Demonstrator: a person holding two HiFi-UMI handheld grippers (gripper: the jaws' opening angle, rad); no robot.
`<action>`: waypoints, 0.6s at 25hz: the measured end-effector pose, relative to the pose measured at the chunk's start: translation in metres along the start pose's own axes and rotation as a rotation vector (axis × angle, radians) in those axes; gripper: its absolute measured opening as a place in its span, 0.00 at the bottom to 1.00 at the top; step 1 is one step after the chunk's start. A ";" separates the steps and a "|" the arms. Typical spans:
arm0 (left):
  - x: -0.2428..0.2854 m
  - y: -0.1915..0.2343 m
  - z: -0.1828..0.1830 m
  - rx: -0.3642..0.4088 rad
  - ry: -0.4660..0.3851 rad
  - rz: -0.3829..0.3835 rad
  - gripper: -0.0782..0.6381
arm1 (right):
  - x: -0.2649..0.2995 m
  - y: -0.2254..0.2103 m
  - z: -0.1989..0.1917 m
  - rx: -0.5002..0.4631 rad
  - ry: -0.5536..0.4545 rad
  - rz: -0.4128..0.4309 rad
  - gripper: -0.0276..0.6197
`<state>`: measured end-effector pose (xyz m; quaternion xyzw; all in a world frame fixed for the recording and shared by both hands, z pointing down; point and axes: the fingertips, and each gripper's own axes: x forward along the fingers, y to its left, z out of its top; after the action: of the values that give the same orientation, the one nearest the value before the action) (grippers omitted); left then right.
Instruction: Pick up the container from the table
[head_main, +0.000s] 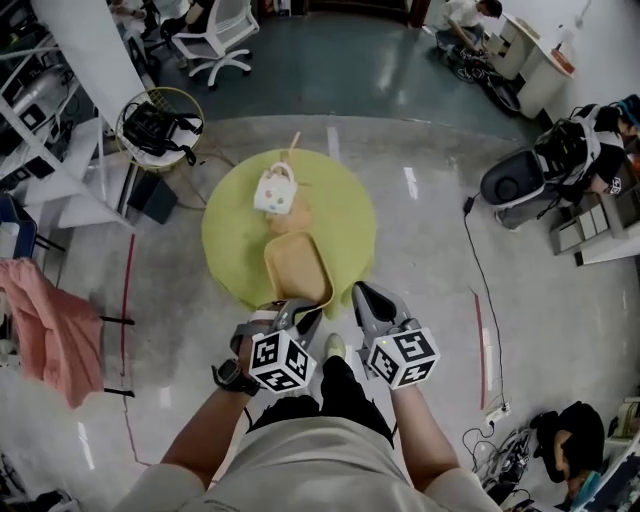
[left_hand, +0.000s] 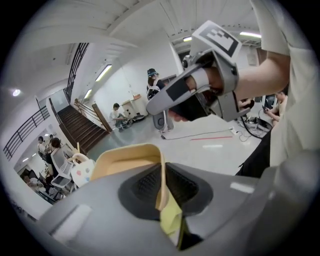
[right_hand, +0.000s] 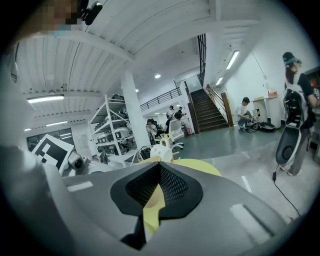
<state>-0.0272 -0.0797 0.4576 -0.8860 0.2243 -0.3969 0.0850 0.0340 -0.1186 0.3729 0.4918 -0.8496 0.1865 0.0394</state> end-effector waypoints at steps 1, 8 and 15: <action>-0.004 -0.004 0.005 0.004 -0.004 0.002 0.15 | -0.006 0.001 0.002 -0.004 -0.006 -0.003 0.06; -0.036 0.006 0.030 -0.003 -0.052 0.027 0.15 | -0.017 0.013 0.030 -0.029 -0.043 -0.020 0.06; -0.059 0.017 0.050 0.018 -0.080 0.063 0.15 | -0.023 0.020 0.060 -0.059 -0.088 -0.020 0.06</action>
<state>-0.0299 -0.0691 0.3793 -0.8927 0.2450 -0.3604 0.1144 0.0357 -0.1127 0.3056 0.5069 -0.8505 0.1391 0.0183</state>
